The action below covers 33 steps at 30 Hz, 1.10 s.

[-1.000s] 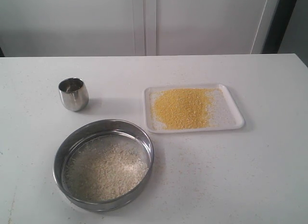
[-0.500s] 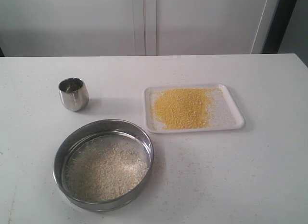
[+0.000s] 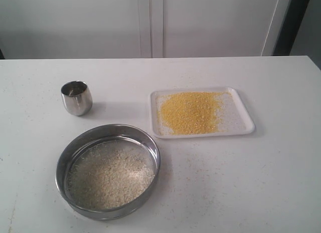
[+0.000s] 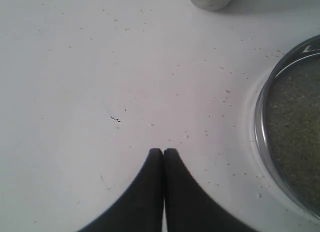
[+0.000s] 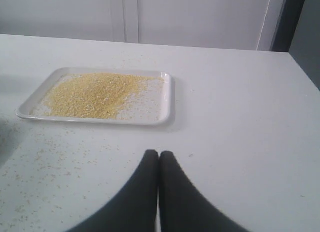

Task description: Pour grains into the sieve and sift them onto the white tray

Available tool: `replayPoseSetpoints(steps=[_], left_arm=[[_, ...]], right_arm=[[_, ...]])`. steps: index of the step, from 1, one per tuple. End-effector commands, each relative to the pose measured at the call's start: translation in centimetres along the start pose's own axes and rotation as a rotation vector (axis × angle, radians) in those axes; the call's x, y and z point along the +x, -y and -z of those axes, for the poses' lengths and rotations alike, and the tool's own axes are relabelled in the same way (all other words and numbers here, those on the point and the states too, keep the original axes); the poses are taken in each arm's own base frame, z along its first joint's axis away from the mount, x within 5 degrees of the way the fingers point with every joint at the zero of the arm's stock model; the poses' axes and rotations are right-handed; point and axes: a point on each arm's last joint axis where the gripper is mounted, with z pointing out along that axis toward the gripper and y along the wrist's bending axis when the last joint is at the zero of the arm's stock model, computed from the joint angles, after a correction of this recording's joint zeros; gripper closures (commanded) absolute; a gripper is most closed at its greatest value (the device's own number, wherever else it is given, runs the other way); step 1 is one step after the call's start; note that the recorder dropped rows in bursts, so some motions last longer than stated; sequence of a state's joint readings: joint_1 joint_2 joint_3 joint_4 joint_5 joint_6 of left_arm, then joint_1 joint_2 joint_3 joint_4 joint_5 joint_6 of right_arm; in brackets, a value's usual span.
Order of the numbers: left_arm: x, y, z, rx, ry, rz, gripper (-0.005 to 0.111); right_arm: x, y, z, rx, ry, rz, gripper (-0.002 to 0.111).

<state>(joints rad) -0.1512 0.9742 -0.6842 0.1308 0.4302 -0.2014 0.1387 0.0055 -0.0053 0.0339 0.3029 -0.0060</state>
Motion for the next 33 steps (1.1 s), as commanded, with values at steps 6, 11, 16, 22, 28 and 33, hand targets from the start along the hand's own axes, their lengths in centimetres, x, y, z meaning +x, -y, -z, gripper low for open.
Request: replayPoseSetpoints(steps=[6, 11, 16, 22, 28, 33], left_arm=[[0.25, 0.0, 0.05, 0.001, -0.006, 0.007, 0.107], [0.25, 0.0, 0.05, 0.001, -0.006, 0.007, 0.107], [0.25, 0.0, 0.05, 0.001, -0.006, 0.007, 0.107], [0.25, 0.0, 0.05, 0.001, -0.006, 0.007, 0.107], [0.25, 0.0, 0.05, 0.001, -0.006, 0.007, 0.107], [0.24, -0.01, 0.46, 0.001, 0.011, 0.004, 0.107]], right_arm=[[0.23, 0.1, -0.01, 0.014, -0.008, 0.007, 0.108], [0.25, 0.1, -0.01, 0.014, -0.011, 0.007, 0.108], [0.25, 0.1, -0.01, 0.014, -0.011, 0.007, 0.108], [0.25, 0.1, -0.01, 0.014, -0.011, 0.007, 0.108], [0.25, 0.1, -0.01, 0.014, -0.011, 0.007, 0.108], [0.25, 0.1, -0.01, 0.014, -0.011, 0.007, 0.108]])
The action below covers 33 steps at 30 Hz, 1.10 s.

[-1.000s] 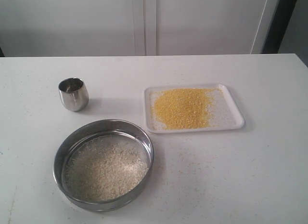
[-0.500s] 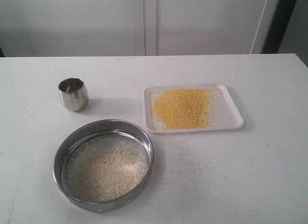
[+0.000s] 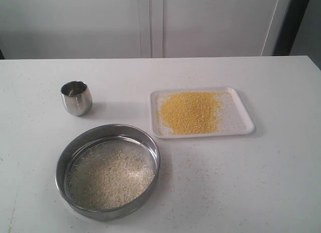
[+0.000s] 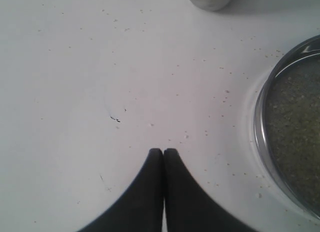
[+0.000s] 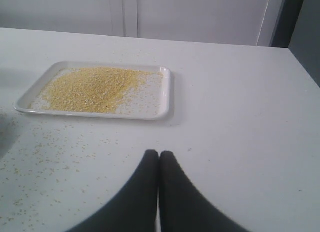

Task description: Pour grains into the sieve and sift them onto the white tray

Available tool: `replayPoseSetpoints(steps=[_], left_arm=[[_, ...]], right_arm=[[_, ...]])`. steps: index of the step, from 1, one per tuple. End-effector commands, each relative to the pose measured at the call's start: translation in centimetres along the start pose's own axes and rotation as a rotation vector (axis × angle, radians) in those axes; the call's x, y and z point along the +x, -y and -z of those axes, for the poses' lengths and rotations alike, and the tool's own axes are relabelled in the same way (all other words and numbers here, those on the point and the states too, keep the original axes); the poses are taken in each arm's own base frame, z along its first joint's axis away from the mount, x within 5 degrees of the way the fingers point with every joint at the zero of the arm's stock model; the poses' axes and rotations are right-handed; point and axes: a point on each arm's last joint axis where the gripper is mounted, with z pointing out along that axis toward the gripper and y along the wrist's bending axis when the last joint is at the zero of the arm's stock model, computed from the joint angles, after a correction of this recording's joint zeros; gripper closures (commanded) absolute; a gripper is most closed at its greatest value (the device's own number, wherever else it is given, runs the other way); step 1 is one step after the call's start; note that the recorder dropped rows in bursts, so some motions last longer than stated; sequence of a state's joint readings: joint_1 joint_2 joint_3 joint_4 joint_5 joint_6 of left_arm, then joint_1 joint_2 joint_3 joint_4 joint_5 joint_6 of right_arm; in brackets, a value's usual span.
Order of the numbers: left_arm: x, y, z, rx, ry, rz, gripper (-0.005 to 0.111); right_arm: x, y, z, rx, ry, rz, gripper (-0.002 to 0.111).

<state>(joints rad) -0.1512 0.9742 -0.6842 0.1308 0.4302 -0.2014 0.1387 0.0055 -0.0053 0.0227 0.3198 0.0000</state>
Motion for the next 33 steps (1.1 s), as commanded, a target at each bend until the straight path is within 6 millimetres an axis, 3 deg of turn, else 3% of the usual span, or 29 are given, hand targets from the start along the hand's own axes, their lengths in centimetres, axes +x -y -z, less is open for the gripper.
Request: replayPoseSetpoints(steps=[1, 10, 21, 28, 33], left_arm=[[0.2, 0.0, 0.9, 0.001, 0.029, -0.02, 0.107], [1.0, -0.2, 4.7, -0.01, 0.206, -0.11, 0.107], [5.1, -0.3, 7.6, -0.034, 0.376, -0.142, 0.107], [7.8, -0.9, 8.5, -0.11, 0.434, -0.086, 0.107], [9.9, -0.9, 7.7, -0.128, 0.488, -0.056, 0.107]], right_arm=[[0.1, 0.1, 0.0, 0.01, 0.006, 0.002, 0.108], [0.1, 0.1, 0.0, 0.01, 0.006, 0.002, 0.108], [0.1, 0.1, 0.0, 0.01, 0.006, 0.002, 0.108], [0.1, 0.1, 0.0, 0.01, 0.006, 0.002, 0.108], [0.1, 0.1, 0.0, 0.01, 0.006, 0.002, 0.108]])
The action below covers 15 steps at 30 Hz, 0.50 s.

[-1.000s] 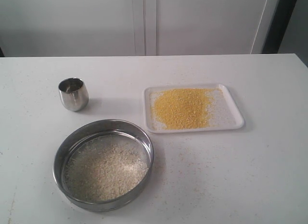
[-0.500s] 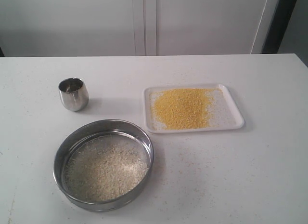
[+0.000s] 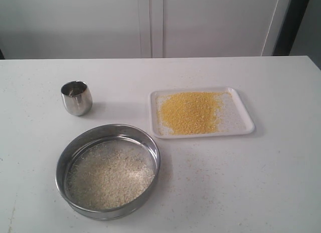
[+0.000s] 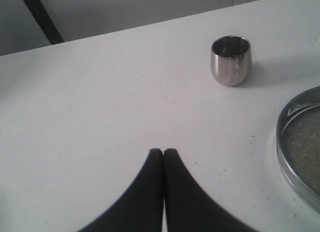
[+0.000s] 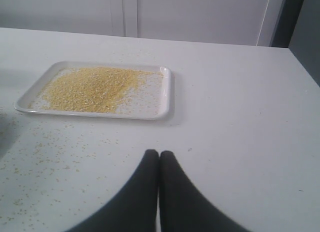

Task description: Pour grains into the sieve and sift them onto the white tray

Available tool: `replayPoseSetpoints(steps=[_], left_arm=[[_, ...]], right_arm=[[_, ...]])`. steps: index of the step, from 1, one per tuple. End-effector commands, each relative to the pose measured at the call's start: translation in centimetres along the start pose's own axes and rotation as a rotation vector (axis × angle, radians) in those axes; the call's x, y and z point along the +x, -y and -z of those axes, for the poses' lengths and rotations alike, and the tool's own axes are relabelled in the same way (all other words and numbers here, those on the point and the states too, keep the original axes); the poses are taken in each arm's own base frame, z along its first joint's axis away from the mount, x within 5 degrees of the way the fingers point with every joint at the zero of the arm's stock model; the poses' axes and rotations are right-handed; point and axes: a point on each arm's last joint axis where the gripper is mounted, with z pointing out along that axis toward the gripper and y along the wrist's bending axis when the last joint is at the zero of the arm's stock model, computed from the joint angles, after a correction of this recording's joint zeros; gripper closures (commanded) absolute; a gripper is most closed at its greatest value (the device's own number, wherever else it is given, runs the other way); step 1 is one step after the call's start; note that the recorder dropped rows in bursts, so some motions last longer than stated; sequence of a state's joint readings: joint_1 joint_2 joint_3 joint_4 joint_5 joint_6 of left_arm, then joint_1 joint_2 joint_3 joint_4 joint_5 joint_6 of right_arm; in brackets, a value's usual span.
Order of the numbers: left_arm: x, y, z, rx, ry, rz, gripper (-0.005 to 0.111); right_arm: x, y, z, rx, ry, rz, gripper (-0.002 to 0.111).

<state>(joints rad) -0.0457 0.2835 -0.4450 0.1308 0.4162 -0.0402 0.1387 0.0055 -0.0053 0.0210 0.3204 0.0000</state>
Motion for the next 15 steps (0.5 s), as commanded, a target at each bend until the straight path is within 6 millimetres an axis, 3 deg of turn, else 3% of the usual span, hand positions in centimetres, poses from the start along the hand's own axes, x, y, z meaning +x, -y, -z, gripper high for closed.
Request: replayPoseSetpoints(steps=[1, 15], left_arm=[[2.0, 0.4, 0.0, -0.01, 0.046, 0.035, 0.107], [6.9, 1.4, -0.7, 0.011, 0.055, 0.072, 0.107]], right_arm=[[0.1, 0.1, 0.0, 0.01, 0.007, 0.001, 0.108], [0.1, 0.1, 0.0, 0.01, 0.007, 0.001, 0.108]])
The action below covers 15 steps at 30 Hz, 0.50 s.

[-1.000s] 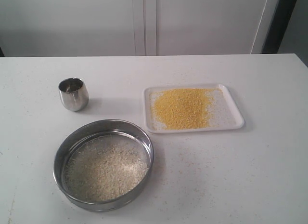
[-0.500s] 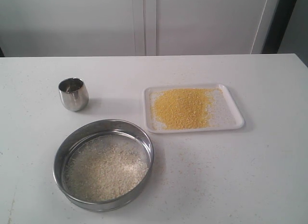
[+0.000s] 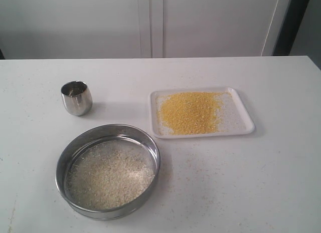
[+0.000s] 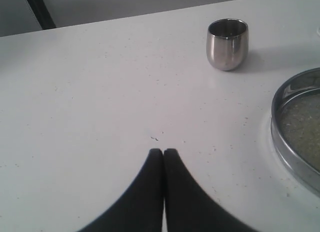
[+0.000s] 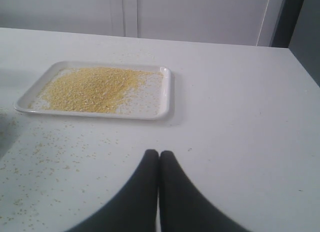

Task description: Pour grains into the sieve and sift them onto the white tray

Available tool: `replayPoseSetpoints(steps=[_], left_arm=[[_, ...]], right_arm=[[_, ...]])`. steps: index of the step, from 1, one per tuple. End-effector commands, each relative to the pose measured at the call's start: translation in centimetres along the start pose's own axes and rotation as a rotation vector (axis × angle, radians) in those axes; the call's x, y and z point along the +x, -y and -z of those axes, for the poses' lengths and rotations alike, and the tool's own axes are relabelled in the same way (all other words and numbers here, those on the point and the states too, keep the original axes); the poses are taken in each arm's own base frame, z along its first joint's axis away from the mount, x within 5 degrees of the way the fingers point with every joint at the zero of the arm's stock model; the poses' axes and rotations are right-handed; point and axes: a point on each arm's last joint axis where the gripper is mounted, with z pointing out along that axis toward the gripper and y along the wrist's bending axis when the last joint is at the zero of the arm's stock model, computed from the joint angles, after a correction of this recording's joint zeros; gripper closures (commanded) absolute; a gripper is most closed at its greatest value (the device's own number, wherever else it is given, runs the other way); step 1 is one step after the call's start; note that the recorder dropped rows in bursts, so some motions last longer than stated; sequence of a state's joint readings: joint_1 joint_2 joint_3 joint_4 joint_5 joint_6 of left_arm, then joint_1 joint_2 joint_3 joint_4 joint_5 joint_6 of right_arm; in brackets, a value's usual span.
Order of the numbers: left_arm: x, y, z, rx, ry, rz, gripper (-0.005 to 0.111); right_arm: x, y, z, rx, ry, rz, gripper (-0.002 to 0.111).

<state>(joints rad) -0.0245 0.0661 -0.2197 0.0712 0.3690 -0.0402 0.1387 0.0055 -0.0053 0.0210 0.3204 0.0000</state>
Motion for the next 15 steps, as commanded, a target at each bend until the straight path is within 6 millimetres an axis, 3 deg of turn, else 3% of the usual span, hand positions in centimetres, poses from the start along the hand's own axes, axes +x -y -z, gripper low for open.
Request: replayPoseSetpoints(steps=[1, 15], left_arm=[[1.2, 0.2, -0.1, 0.002, 0.016, 0.016, 0.107], [4.8, 0.8, -1.8, 0.034, -0.085, 0.062, 0.107]], right_arm=[[0.1, 0.1, 0.0, 0.01, 0.007, 0.001, 0.108], [0.1, 0.1, 0.0, 0.01, 0.007, 0.001, 0.108]])
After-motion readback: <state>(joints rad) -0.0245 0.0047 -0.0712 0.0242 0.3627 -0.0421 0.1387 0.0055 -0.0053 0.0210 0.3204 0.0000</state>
